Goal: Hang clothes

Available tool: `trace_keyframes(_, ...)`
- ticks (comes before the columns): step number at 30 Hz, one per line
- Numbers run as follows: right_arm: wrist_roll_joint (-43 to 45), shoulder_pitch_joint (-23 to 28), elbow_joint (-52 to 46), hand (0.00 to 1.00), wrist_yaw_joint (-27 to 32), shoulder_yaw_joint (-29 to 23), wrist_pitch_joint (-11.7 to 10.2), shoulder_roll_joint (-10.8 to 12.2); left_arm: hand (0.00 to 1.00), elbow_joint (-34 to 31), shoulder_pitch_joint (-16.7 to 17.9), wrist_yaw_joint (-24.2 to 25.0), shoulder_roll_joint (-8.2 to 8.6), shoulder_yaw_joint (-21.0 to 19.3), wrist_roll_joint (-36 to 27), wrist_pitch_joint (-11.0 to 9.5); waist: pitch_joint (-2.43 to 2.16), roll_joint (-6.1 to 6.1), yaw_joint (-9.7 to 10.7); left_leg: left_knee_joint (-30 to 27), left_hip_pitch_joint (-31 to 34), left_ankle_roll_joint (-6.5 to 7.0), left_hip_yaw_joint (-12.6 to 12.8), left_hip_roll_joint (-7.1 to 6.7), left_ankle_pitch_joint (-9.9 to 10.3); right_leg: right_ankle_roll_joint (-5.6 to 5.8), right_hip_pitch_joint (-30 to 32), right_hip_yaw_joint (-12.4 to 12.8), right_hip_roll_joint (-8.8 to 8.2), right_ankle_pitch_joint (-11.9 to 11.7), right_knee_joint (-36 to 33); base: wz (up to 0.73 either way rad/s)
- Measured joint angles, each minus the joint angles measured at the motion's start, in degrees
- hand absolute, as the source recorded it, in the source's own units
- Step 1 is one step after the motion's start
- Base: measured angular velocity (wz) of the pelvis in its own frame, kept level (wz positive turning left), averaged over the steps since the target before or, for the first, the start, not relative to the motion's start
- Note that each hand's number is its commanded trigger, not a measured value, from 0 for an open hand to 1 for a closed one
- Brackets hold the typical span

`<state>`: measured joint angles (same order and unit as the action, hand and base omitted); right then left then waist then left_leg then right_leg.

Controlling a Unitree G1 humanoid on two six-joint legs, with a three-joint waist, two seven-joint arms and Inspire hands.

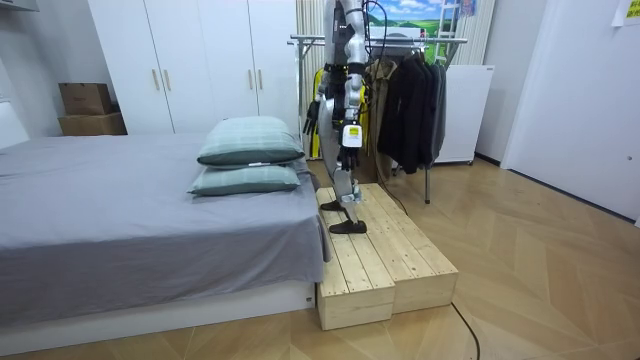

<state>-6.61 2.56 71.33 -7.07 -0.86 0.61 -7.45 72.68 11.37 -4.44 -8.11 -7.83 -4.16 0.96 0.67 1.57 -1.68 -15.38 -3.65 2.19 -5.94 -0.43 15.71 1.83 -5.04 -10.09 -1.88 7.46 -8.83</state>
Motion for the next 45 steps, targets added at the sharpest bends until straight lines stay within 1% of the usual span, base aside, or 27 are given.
trace_keyframes(1, -0.13, 0.26, 0.0, 0.0, -0.15, 0.8, -0.19, 0.11, 0.0, -0.67, -0.48, -0.39, -0.06, 0.04, -0.02, -0.01, 0.14, 0.35, 0.1, 0.02, 0.1, 0.0, -0.4, -0.08, 0.0, 0.0, -0.06, -0.36, -0.04, 0.0, 0.01, 0.15)
trace_keyframes(4, -0.11, 0.34, 0.01, 0.0, -0.59, 1.53, -0.63, 0.25, 0.0, -1.58, -0.96, -1.46, -0.25, 1.21, -0.04, -0.12, 0.11, 0.62, 0.12, 0.02, 0.26, 0.0, -0.7, -0.13, 0.0, 0.0, -0.04, -0.97, -0.07, 0.0, 0.09, 0.07)
trace_keyframes(6, -0.73, 0.28, 0.34, 0.0, -0.7, 2.42, -1.28, 0.32, 0.0, -2.78, -1.89, -1.53, -0.25, 2.34, 0.01, -0.39, 0.09, 0.56, 0.02, 0.06, 0.43, 0.0, -0.98, -0.17, 0.0, 0.01, -0.03, -1.03, -0.08, 0.0, 0.21, 0.06)
trace_keyframes(8, -1.65, -0.05, 1.46, 0.0, -1.08, 2.8, -1.84, 0.37, 0.0, -3.76, -2.37, -1.44, -0.12, 2.38, 0.01, -1.13, 0.05, 0.49, -0.04, 0.07, 0.44, -0.02, -1.08, -0.15, -0.02, 0.01, -0.05, -1.04, -0.06, 0.01, 0.21, 0.02)
trace_keyframes(14, -4.4, -0.19, 2.97, 0.0, -2.34, 2.98, -1.9, 0.28, 0.0, -4.12, -3.02, -0.12, 0.28, 2.48, 0.41, -1.46, -0.04, -0.2, 0.17, 0.45, 0.37, -0.04, -1.21, -0.17, -0.11, 0.04, -0.01, -1.33, -0.07, 0.02, 0.27, 0.0)
trace_keyframes(17, -5.1, 0.0, 3.03, 0.0, -3.42, 2.97, -1.83, 0.26, 0.0, -4.08, -2.68, 0.69, 0.31, 2.46, 0.52, -1.44, -0.17, -0.66, 0.1, 0.85, 0.24, -0.07, -1.22, -0.17, -0.27, 0.04, 0.06, -1.35, -0.09, 0.02, 0.3, 0.0)
trace_keyframes(18, -5.66, 0.0, 3.32, 0.0, -3.76, 2.98, -1.81, 0.26, 0.0, -4.04, -2.45, 0.97, 0.48, 2.46, 0.51, -1.39, -0.36, -0.99, 0.11, 0.9, 0.21, -0.07, -1.22, -0.17, -0.27, 0.04, 0.06, -1.36, -0.09, 0.03, 0.3, 0.0)
trace_keyframes(19, -6.69, 0.0, 3.8, 0.0, -4.01, 3.05, -1.79, 0.27, 0.0, -4.04, -2.23, 1.07, 0.72, 2.48, 0.49, -1.31, -0.45, -1.3, 0.14, 0.97, 0.19, -0.07, -1.23, -0.17, -0.27, 0.05, 0.05, -1.39, -0.09, 0.03, 0.3, 0.0)
trace_keyframes(21, -7.45, -0.07, 4.36, 0.0, -4.35, 3.34, -1.68, 0.28, 0.0, -4.03, -1.81, 1.16, 0.88, 2.51, 0.33, -1.25, -0.44, -1.62, 0.07, 1.19, 0.06, -0.1, -1.27, -0.17, -0.34, 0.05, -0.01, -1.41, -0.09, 0.03, 0.31, 0.0)
trace_keyframes(23, -7.67, -0.08, 4.47, 0.0, -4.46, 3.51, -1.66, 0.28, 0.0, -4.0, -1.45, 1.16, 0.86, 2.5, 0.33, -1.0, -0.44, -1.64, 0.1, 1.78, -0.17, -0.19, -1.33, -0.18, -0.71, 0.05, -0.02, -1.38, -0.12, 0.03, 0.31, 0.0)
trace_keyframes(28, -7.69, -0.27, 4.6, 0.0, -4.65, 3.49, 0.06, 0.19, 0.0, -4.02, -0.9, 1.23, 0.87, 2.5, 0.33, -0.34, -0.37, -1.65, 0.17, 1.85, -0.13, -0.37, -2.01, -0.19, -0.9, 0.05, -0.15, -1.61, -0.11, 0.03, 0.3, 0.05)
trace_keyframes(32, -8.34, -0.37, 4.61, 0.0, -4.73, 3.51, 0.69, 0.19, 0.0, -4.02, -0.8, 1.21, 0.87, 2.5, 0.33, 0.38, -0.3, -1.55, 0.15, 1.85, -0.1, -0.37, -2.09, -0.2, -0.9, 0.04, -0.16, -1.7, -0.11, 0.03, 0.29, 0.01)
trace_keyframes(42, -8.89, -0.48, 4.63, 0.0, -4.7, 3.56, 0.73, 0.21, 0.0, -4.03, -0.72, 1.33, 0.86, 2.5, 0.33, 0.43, -0.24, -1.46, 0.13, 1.85, -0.11, -0.42, -2.12, -0.19, -0.94, 0.04, -0.18, -2.02, -0.11, 0.03, 0.3, 0.0)
trace_keyframes(45, -8.86, -0.69, 4.61, 0.0, -4.72, 3.73, 0.73, 0.2, 0.0, -4.04, -0.73, 1.46, 0.85, 2.5, 0.34, 0.43, -0.16, -1.33, 0.13, 1.88, -0.11, -0.42, -2.12, -0.18, -0.94, 0.05, -0.17, -2.04, -0.11, 0.03, 0.32, 0.0)
